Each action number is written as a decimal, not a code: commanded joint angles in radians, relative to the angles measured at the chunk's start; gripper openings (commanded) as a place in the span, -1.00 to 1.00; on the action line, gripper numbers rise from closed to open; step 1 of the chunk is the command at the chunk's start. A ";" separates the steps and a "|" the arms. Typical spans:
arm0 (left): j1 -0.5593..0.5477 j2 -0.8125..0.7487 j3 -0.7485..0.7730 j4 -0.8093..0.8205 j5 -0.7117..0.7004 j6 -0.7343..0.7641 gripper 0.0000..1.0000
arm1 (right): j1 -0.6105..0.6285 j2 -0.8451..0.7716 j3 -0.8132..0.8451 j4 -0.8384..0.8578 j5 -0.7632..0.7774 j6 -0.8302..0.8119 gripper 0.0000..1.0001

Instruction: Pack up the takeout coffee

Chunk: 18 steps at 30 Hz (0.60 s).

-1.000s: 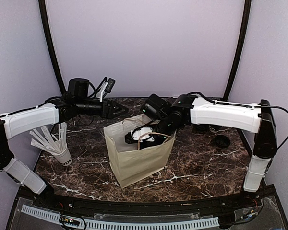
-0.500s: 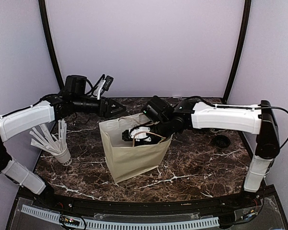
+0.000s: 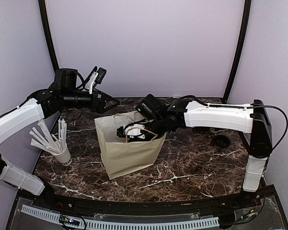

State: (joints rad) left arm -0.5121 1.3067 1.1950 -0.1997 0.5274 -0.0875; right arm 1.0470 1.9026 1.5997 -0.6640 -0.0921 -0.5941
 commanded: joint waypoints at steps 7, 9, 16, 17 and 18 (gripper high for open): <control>0.009 -0.044 0.037 -0.076 -0.021 0.054 0.54 | -0.001 0.228 0.063 -0.374 -0.069 -0.020 -0.38; 0.009 -0.045 0.038 -0.076 -0.020 0.054 0.54 | -0.001 0.250 0.084 -0.409 -0.067 -0.020 -0.38; 0.010 -0.049 0.058 -0.103 -0.039 0.070 0.54 | 0.014 0.230 0.075 -0.479 -0.013 -0.042 -0.39; 0.010 -0.051 0.059 -0.109 -0.043 0.073 0.55 | 0.020 0.212 0.066 -0.488 -0.008 -0.047 -0.39; 0.011 -0.052 0.060 -0.112 -0.050 0.076 0.56 | 0.027 0.196 0.057 -0.495 -0.006 -0.052 -0.39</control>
State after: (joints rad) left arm -0.5102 1.2972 1.2209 -0.2859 0.4980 -0.0380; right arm 1.0424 2.0098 1.7794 -0.8360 -0.1123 -0.6289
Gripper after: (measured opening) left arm 0.773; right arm 0.698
